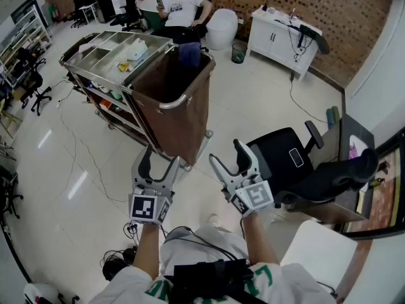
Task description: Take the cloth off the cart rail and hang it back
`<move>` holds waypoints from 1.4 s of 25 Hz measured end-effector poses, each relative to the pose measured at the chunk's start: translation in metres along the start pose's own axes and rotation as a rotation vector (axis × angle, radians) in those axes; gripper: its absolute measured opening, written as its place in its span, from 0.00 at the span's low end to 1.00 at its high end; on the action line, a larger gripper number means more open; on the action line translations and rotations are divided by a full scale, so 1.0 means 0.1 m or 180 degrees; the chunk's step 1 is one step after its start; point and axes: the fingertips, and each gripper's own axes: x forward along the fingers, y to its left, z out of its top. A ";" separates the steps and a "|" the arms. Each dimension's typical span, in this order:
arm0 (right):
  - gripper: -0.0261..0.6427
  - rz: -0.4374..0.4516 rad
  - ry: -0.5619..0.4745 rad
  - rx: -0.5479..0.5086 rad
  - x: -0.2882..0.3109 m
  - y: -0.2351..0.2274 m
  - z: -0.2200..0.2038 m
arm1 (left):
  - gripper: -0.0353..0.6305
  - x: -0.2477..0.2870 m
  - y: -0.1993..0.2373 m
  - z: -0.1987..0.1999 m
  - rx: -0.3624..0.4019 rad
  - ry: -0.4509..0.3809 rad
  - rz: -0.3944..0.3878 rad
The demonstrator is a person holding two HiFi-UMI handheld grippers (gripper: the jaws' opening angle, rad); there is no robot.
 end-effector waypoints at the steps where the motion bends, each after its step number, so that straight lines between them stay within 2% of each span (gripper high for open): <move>1: 0.58 0.0027 0.0019 -0.0012 0.07 -0.08 -0.02 | 0.54 0.08 0.02 -0.01 0.0002 0.0005 0.0030; 8: 0.58 0.0206 0.0055 0.0038 0.57 -0.46 -0.10 | 0.54 0.55 0.31 -0.11 -0.0047 0.0033 0.0175; 13: 0.58 0.0260 0.0134 -0.0055 1.16 -0.70 -0.20 | 0.54 1.10 0.58 -0.12 -0.0107 -0.0027 -0.0039; 17: 0.58 0.0264 0.0155 -0.0141 1.81 -0.90 -0.15 | 0.54 1.60 0.97 0.01 -0.0180 -0.0198 -0.0207; 22: 0.58 0.0335 0.0182 -0.0191 2.69 -0.96 -0.03 | 0.54 2.07 1.71 -0.07 -0.0147 -0.0264 -0.0176; 26: 0.58 0.0543 0.0330 -0.0399 3.14 -0.83 -0.20 | 0.54 2.35 2.06 -0.29 -0.0161 -0.0170 -0.0233; 31: 0.58 0.0625 0.0506 -0.0736 3.62 -0.98 -0.31 | 0.54 2.60 2.23 -0.35 -0.0184 -0.0130 -0.0275; 35: 0.58 0.0785 0.0743 -0.0827 4.06 -1.33 -0.37 | 0.54 2.74 2.38 -0.36 -0.0193 -0.0132 -0.0105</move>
